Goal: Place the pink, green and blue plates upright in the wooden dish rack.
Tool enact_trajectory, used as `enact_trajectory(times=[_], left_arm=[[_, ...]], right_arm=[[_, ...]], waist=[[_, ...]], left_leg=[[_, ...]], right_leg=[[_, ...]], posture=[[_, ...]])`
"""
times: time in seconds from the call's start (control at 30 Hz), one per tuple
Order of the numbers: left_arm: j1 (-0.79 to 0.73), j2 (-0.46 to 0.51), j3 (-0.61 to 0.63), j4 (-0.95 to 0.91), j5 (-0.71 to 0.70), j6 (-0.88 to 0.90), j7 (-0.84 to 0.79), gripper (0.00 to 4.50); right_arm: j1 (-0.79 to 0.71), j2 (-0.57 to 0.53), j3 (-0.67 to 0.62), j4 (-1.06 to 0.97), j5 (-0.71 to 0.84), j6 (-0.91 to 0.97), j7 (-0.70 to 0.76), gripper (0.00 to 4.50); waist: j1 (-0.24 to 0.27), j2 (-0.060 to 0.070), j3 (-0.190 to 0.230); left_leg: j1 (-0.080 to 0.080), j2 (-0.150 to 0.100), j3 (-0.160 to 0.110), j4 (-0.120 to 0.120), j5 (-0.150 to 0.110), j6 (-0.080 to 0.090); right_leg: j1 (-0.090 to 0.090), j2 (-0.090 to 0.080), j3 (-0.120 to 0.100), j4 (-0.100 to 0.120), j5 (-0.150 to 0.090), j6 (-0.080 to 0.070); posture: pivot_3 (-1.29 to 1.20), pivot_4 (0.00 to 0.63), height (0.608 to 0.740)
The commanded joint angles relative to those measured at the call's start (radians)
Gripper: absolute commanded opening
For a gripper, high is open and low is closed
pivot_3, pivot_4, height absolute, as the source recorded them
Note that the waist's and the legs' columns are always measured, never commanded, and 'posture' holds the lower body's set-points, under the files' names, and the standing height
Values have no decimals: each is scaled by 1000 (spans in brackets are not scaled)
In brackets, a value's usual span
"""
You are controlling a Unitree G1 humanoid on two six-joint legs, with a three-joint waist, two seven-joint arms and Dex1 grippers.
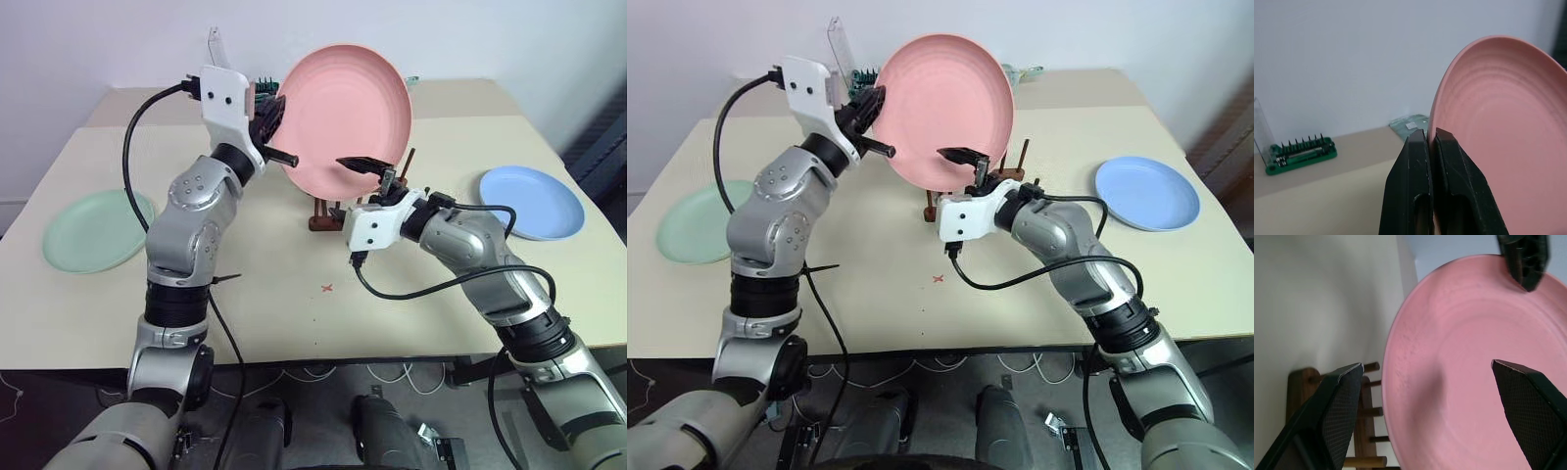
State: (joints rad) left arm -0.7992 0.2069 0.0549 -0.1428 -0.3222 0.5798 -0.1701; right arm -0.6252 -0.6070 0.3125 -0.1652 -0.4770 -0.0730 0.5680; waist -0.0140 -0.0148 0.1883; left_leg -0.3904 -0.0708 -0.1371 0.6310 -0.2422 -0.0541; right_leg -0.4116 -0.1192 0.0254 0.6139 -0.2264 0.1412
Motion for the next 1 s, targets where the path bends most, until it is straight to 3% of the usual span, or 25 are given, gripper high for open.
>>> enact_trajectory(times=[0.03, 0.07, 0.17, 0.37, 0.43, 0.47, 0.57, 0.7, 0.83, 0.97, 1.0], left_arm=[[-29, -22, 38, -71, -52, 27, 8, 0], [-28, -24, 40, -76, -58, 34, 5, 0], [-23, -20, 35, -83, -55, 41, 3, 0], [-22, -28, 46, -77, -66, 53, 4, 0], [-23, -40, 62, -76, -85, 58, 1, 0], [-32, -58, 95, -67, -111, 61, 16, 312], [-55, -85, 166, -42, -152, 51, 56, 1417], [-79, -63, 213, 2, -107, -13, 119, 3460], [-80, 0, 293, 73, -134, -35, 118, 3460], [106, 222, 49, 48, 35, -166, -186, 3460], [171, 264, 12, 25, 20, -173, -272, 3460]], right_arm=[[-4, -3, -15, 19, -46, -19, -39, 4264], [-2, -6, -17, 30, -55, -22, -41, 4264], [0, -5, -23, 43, -66, -25, -49, 3064], [6, 1, -28, 39, -72, -40, -51, 31], [8, 2, -31, 38, -73, -42, -52, 31], [8, 1, -33, 41, -78, -45, -58, 2], [11, -4, -41, 44, -86, -52, -72, 0], [16, -16, -81, 50, -70, -48, -86, 0], [36, -7, -217, 32, 72, -1, -83, 0], [37, 60, -370, -57, 386, 170, 6, 0], [35, 77, -411, -90, 485, 252, 32, 0]], waist=[[0, 0, 0], [0, 0, 0], [-3, 0, 0], [-2, 0, 0], [-1, 0, 0], [0, 0, 0], [1, 0, 0], [-3, 0, 0], [-2, 0, 0], [-7, 0, 0], [-6, 1, 0]], left_leg=[[0, 0, 0, 0, 0, 0], [0, 0, 0, 0, 0, 0], [0, 0, 0, 0, 0, 0], [0, 0, 0, 0, 0, 0], [0, 0, 0, 0, 0, 0], [0, 0, 0, 0, 0, 0], [0, 0, 0, 0, 0, 0], [0, 0, 0, 0, 0, 0], [0, 0, 0, 0, 0, 0], [0, 0, 0, -1, 0, 0], [1, 0, 0, -2, 0, 0]], right_leg=[[0, 0, 0, 0, 0, 0], [0, 0, 0, 0, 0, 0], [0, 0, 0, 0, 0, 0], [0, 0, 0, 0, 0, 0], [0, 0, 0, 0, 0, 0], [0, 0, 0, 0, 0, 0], [0, 0, 0, 0, 0, 0], [0, 0, 0, 0, 0, 0], [0, 0, 0, 0, 0, 0], [0, 0, 0, 0, 0, 0], [0, 0, 0, 0, 0, 0]], posture=[[0, 150, 740], [0, 150, 740], [0, 150, 740], [0, 150, 740], [0, 150, 740], [0, 150, 740], [0, 150, 740], [0, 150, 740], [0, 150, 740], [0, 150, 740], [0, 150, 740]])
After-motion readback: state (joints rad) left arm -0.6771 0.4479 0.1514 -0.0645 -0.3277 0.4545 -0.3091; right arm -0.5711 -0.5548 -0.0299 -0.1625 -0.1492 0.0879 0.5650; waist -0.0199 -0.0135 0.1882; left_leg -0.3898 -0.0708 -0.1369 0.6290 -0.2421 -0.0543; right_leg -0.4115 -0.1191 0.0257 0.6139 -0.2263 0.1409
